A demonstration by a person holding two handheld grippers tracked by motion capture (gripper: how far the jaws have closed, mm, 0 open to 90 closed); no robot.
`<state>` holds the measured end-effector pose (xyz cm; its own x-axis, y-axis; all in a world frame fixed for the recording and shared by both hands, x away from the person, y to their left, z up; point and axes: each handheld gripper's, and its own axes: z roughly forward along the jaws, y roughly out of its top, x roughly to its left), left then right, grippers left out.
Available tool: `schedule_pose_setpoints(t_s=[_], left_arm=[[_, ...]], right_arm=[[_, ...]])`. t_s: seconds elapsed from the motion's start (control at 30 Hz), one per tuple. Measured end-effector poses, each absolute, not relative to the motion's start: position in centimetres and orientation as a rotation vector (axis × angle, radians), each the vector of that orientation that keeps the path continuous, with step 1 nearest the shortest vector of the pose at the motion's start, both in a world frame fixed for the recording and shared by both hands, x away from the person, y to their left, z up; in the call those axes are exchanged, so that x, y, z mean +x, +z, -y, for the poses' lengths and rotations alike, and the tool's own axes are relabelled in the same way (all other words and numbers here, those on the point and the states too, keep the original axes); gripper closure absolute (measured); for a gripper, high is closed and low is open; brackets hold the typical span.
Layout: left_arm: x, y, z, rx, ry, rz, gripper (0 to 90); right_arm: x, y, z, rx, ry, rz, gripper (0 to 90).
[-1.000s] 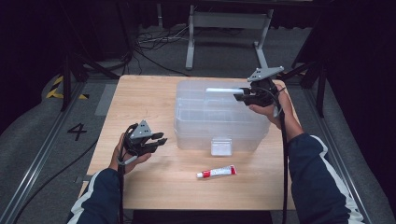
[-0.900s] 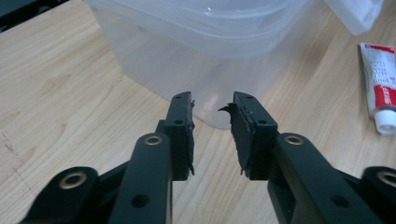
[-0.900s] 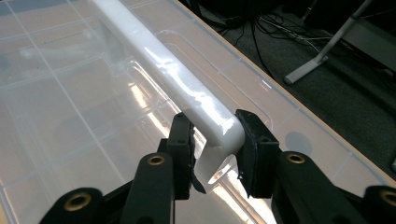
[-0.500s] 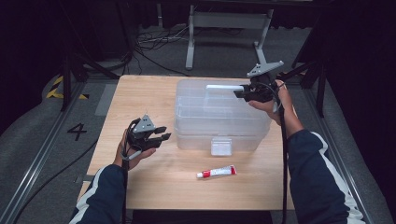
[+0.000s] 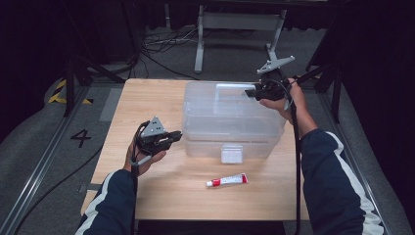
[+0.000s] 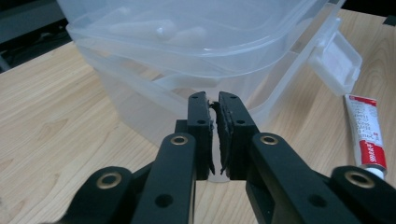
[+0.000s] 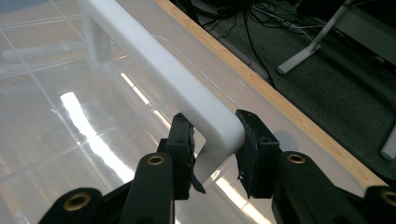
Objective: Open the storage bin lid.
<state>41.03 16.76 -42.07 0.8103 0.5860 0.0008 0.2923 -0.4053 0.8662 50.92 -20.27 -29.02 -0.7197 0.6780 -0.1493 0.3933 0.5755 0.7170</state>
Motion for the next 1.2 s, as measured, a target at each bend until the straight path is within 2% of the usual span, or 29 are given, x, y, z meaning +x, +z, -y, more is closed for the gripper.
schedule_pose_setpoints(t_s=[0.13, 0.3, 0.77, 1.2], left_arm=[[41.1, -42.0, -16.3, 2.003, 0.386, -0.643, 88.5], [41.3, -41.8, -15.9, 1.988, 0.398, -0.649, 89.2], [41.4, -41.7, -15.6, 1.996, 0.418, -0.647, 89.5], [41.3, -41.5, -15.6, 2.005, 0.444, -0.629, 88.7]], right_arm=[[51.1, -28.9, 20.1, 0.856, 0.929, -2.390, 68.8], [51.3, -28.8, 20.2, 0.855, 0.925, -2.399, 68.9], [51.1, -28.6, 20.3, 0.850, 0.923, -2.388, 69.2], [49.5, -27.6, 22.4, 0.816, 0.958, -2.335, 66.3]])
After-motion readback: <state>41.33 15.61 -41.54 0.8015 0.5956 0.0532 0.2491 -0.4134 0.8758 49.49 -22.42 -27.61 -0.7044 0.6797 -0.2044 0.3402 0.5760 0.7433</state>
